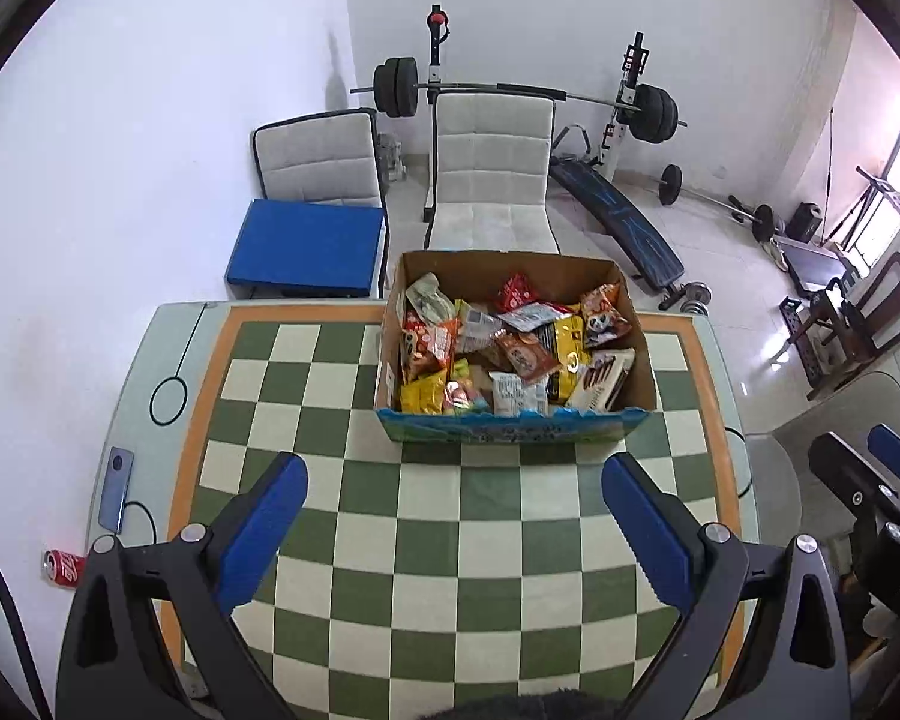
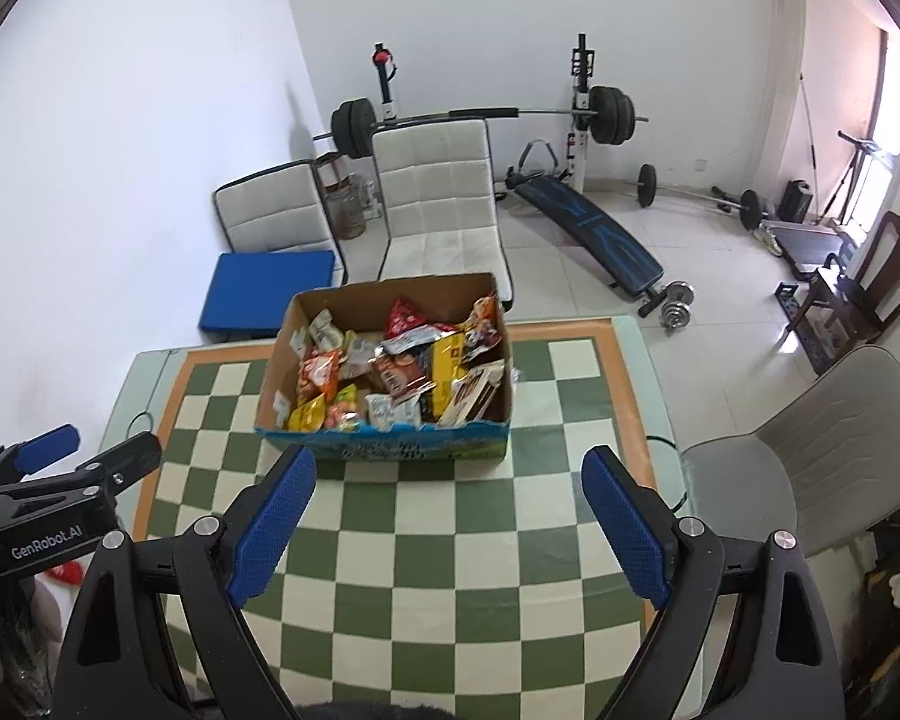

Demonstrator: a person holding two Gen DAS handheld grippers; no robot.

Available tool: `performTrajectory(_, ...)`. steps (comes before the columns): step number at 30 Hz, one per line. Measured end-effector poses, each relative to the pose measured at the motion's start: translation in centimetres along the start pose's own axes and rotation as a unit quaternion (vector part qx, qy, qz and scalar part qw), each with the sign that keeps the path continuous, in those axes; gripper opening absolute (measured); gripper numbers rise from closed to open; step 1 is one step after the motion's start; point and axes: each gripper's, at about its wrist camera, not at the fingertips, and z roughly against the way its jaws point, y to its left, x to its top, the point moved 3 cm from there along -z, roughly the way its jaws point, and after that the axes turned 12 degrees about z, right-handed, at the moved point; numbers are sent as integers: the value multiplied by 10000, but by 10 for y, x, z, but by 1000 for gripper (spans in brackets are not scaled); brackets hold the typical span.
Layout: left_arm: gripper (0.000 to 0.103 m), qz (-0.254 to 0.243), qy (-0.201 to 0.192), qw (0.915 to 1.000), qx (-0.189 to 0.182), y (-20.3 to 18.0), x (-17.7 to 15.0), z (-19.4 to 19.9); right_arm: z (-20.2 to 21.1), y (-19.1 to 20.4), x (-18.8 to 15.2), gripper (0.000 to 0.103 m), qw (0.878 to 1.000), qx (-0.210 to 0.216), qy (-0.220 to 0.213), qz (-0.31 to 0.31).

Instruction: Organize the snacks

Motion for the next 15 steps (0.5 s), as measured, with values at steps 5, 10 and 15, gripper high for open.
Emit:
performTrajectory(5, 101, -14, -52, 10000, 59, 2, 6, -18, -20, -3, 5, 93, 10000, -65, 44, -42)
performTrajectory(10, 101, -49, -28, 9999, 151, 2, 8, -34, -38, -2, 10, 93, 9999, -101, 74, -4)
performTrajectory(15, 101, -63, 53, 9998, 172, 1, 6, -43, -55, 1, 14, 93, 9998, -131, 151, 85)
